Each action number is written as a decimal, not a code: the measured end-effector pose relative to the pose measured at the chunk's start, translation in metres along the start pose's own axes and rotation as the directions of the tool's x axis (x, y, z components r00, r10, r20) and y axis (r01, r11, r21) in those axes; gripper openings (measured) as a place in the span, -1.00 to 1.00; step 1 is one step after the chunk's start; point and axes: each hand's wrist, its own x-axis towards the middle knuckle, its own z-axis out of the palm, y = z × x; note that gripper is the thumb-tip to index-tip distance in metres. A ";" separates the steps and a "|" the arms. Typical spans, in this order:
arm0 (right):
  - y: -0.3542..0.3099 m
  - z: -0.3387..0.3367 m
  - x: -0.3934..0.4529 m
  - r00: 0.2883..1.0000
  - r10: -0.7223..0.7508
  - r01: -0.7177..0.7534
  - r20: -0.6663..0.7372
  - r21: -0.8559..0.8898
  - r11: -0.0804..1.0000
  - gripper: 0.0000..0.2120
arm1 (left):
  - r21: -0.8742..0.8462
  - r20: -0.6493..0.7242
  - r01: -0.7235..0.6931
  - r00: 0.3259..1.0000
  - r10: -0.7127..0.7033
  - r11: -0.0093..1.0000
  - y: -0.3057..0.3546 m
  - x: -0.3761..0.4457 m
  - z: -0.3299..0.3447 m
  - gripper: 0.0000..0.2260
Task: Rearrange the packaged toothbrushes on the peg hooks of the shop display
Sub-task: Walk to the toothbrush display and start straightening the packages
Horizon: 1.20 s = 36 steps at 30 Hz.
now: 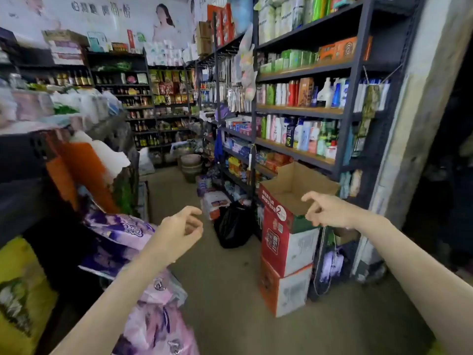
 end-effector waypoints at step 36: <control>-0.090 -0.050 1.019 0.937 -0.349 0.331 0.020 -0.367 0.869 -0.47 | 0.186 0.095 0.396 0.903 -0.418 0.899 -0.448 0.830 0.071 -0.54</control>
